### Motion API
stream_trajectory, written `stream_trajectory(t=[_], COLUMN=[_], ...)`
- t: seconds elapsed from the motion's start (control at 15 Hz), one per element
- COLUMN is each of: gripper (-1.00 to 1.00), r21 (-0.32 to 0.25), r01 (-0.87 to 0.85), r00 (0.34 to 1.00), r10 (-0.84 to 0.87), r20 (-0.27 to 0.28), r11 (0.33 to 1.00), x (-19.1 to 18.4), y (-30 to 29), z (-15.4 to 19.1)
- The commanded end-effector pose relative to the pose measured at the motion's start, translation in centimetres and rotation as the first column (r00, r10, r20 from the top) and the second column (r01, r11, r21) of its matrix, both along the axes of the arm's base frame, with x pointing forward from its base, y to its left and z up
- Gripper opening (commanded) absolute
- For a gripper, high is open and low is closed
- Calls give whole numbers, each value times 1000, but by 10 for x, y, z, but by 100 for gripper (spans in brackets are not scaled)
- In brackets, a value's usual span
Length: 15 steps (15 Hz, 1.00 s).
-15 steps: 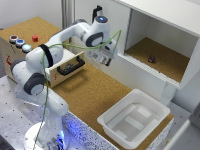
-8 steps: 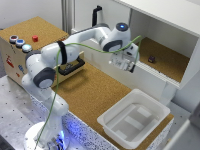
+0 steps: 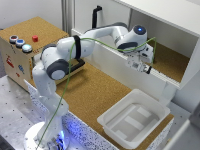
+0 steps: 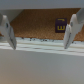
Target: Grasp the purple block
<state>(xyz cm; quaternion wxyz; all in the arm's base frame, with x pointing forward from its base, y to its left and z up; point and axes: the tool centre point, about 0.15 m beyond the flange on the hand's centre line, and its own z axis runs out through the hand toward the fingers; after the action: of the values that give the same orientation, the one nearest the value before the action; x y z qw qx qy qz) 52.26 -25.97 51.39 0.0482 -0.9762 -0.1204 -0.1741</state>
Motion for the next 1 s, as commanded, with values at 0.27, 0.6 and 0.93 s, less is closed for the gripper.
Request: stream_trajectory(t=[0.27, 0.6, 0.93], gripper=[100, 100, 100], r21=[14, -7, 20], r01=[-28, 24, 61], r00=[994, 962, 946], r10=[26, -21, -64], r20=[104, 272, 317], r11=[1000, 1000, 998], x=[20, 59, 92], y=[16, 23, 3], z=[4, -6, -22])
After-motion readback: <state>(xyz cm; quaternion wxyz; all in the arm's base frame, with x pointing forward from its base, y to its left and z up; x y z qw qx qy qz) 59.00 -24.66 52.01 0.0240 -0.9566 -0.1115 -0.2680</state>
